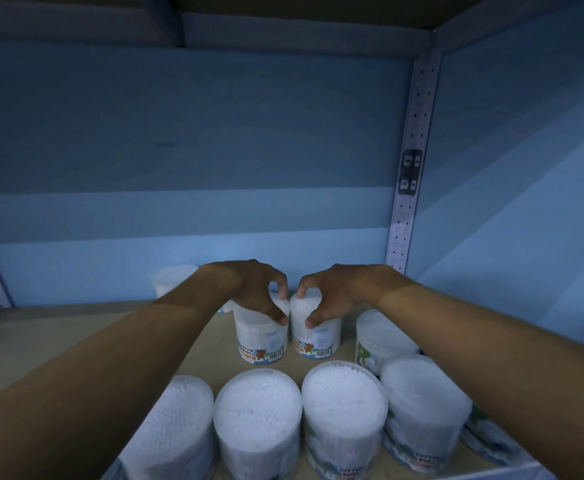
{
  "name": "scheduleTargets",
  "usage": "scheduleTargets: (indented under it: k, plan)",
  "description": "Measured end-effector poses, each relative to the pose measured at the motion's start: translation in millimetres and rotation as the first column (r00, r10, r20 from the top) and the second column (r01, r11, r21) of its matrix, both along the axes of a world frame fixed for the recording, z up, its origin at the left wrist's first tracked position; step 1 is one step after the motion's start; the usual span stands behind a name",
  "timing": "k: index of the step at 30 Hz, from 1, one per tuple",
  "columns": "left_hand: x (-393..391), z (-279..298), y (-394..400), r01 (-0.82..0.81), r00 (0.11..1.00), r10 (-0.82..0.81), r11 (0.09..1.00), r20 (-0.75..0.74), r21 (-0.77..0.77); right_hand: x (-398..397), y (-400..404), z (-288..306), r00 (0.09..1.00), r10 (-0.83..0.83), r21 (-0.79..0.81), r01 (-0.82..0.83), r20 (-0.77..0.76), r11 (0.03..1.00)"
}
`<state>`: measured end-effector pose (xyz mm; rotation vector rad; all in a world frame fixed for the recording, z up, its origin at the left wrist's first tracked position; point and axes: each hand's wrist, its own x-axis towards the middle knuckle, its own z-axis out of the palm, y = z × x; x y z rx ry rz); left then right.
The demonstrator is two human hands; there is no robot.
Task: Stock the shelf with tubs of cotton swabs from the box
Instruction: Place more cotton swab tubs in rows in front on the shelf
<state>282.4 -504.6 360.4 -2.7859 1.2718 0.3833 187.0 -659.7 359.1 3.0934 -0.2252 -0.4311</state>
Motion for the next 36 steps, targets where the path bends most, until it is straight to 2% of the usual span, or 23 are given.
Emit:
scheduleTargets:
  k: [24, 28, 31, 36]
  plan:
    - [-48, 5, 28, 0.003, 0.997, -0.004, 1.000, -0.081, -0.006, -44, 23, 18, 0.990, 0.052, 0.012, -0.051, -0.135, 0.999]
    - [-48, 5, 32, -0.040, 0.994, 0.038, 0.999, -0.102, -0.013, -44, 26, 19, 0.995, 0.018, 0.032, -0.015, -0.101, 0.999]
    - [-46, 3, 32, -0.077, 0.990, 0.080, 0.997, -0.114, 0.024, -40, 31, 15, 0.997, -0.002, -0.020, 0.000, -0.079, 1.000]
    - [-44, 1, 29, -0.094, 0.994, 0.099, 0.991, -0.048, 0.093, -35, 39, 15, 0.996, 0.001, -0.061, -0.006, -0.085, 0.998]
